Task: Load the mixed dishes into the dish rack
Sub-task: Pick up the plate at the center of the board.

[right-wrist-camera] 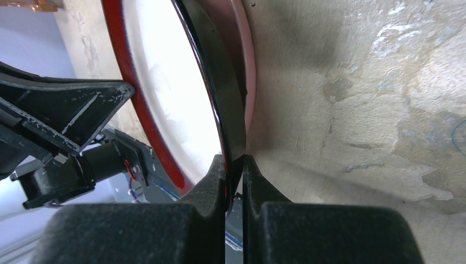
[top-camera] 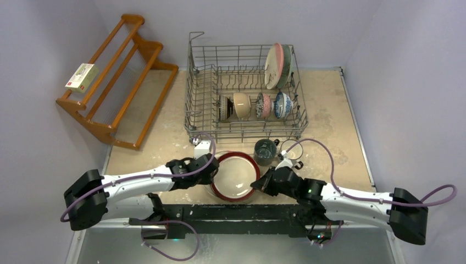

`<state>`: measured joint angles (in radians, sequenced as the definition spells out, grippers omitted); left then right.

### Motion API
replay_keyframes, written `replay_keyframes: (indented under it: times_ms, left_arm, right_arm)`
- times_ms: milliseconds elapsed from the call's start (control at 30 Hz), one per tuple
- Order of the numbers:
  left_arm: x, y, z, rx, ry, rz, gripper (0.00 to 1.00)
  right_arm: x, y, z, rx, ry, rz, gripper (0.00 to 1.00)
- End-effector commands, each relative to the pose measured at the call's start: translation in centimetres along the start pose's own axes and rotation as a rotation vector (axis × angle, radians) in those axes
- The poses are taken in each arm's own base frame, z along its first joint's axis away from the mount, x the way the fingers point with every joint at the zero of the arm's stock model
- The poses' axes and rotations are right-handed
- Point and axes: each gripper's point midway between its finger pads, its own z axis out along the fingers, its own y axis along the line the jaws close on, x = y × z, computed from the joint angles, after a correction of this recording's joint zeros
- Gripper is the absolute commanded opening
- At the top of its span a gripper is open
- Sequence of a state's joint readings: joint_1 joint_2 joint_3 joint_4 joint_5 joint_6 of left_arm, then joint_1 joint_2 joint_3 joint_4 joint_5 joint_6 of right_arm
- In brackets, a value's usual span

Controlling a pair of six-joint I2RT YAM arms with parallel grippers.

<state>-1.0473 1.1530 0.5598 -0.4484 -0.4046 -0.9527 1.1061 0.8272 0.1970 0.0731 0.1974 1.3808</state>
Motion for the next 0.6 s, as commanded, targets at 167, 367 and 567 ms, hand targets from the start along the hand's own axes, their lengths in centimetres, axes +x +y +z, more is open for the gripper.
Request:
replay_keyframes:
  times_ms: [167,367,567]
  left_arm:
    - [-1.9,0.1,-3.4,-0.013,-0.006,0.024,0.45]
    - [-4.8,-1.4,-5.8,0.074,-0.081,0.026,0.61]
    - [-5.7,-2.6,-6.4,0.206,-0.065,0.001,0.65]
  right_arm:
    - [-2.7,5.0,-1.9,-0.126,-0.107,-0.052,0.00]
    - [-3.3,6.6,-3.1,-0.170,-0.124,-0.082,0.00]
    - [-3.7,8.1,-4.5,-0.219,-0.131,-0.089,0.00]
